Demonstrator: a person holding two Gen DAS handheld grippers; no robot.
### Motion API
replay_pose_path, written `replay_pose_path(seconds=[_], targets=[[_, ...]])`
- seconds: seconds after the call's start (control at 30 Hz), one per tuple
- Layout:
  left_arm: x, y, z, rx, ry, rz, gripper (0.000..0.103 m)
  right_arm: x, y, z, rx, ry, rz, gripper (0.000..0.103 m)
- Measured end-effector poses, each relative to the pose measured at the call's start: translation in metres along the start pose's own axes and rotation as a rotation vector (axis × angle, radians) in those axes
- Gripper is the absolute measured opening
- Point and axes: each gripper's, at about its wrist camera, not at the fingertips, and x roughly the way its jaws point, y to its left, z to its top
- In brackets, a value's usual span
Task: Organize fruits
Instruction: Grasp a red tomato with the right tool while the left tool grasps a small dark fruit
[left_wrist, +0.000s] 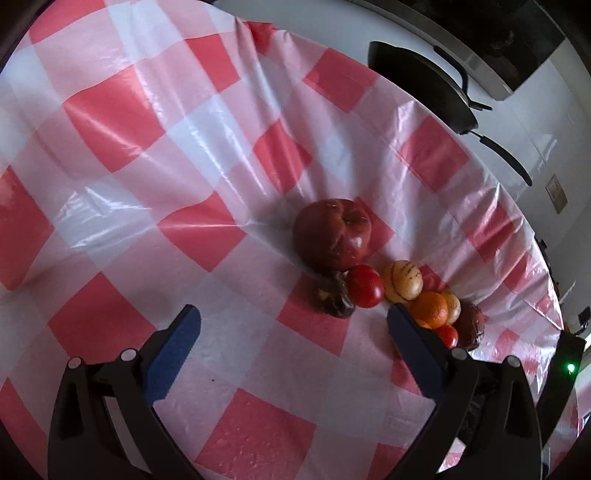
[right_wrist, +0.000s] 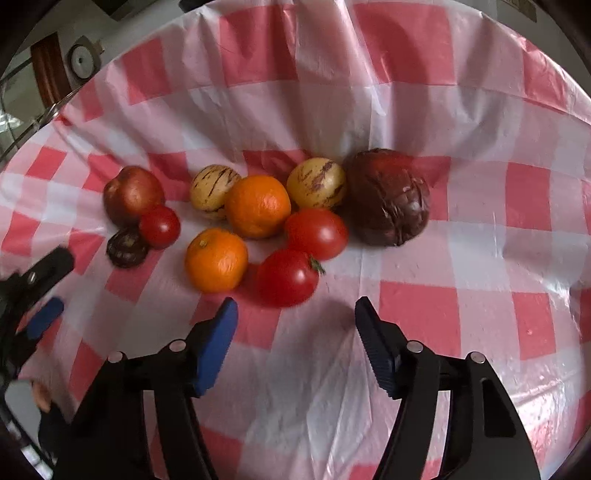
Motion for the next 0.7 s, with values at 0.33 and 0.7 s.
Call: replay_pose_path(seconds=[0.33, 0.7], targets=[[0.000, -0.005, -0.002, 0.040, 0.009, 0.002, 0.101, 0.008, 0.010, 0.008, -0.019, -0.010, -0.028, 0.035], [0.007, -0.016, -0.004, 0.105, 0.059, -0.001, 0.101, -0.022, -0.067, -0.024, 0.387, -0.141, 0.188, 0.035]])
